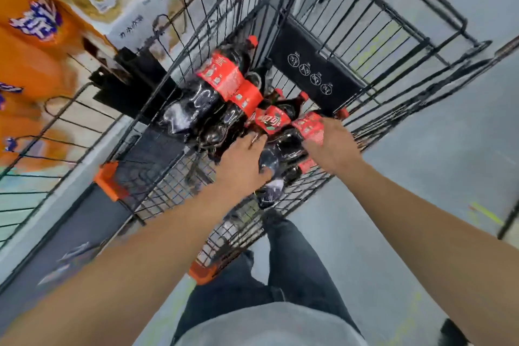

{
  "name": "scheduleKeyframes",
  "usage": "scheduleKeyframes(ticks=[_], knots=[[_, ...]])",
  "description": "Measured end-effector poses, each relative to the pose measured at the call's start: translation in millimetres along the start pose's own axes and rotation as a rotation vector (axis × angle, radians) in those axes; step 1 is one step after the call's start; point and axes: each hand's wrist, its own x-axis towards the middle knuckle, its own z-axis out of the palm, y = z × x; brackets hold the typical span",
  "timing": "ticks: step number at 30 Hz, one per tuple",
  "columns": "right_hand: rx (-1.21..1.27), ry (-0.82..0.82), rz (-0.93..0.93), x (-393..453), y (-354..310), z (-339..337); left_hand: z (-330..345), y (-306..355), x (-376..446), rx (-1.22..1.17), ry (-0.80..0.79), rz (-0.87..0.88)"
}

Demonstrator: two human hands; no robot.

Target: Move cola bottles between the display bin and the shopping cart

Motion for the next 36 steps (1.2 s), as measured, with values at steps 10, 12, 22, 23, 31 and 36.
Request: scheduleKeyframes(ticks=[10, 12, 22, 23, 31, 36], knots=[[0.279, -0.002, 0.176, 53, 14, 24, 44, -2, 38, -0.079, -0.144, -0.186], [0.293, -0.024, 0.187, 53, 14, 29, 43, -5, 37, -0.109, -0.097, -0.173], [0.549, 0.061, 0.376, 67, 11, 47, 48, -32, 15, 0.052, 0.279, 0.007], [0.591, 0.06, 0.437, 70, 12, 50, 53, -35, 13, 0.055, 0.331, 0.031], [1.016, 0.105, 0.691, 146, 34, 78, 68, -40, 7, -0.218, 0.145, 0.019], [1.008, 0.105, 0.778, 152, 27, 68, 56, -17, 17, -0.576, 0.107, -0.227]])
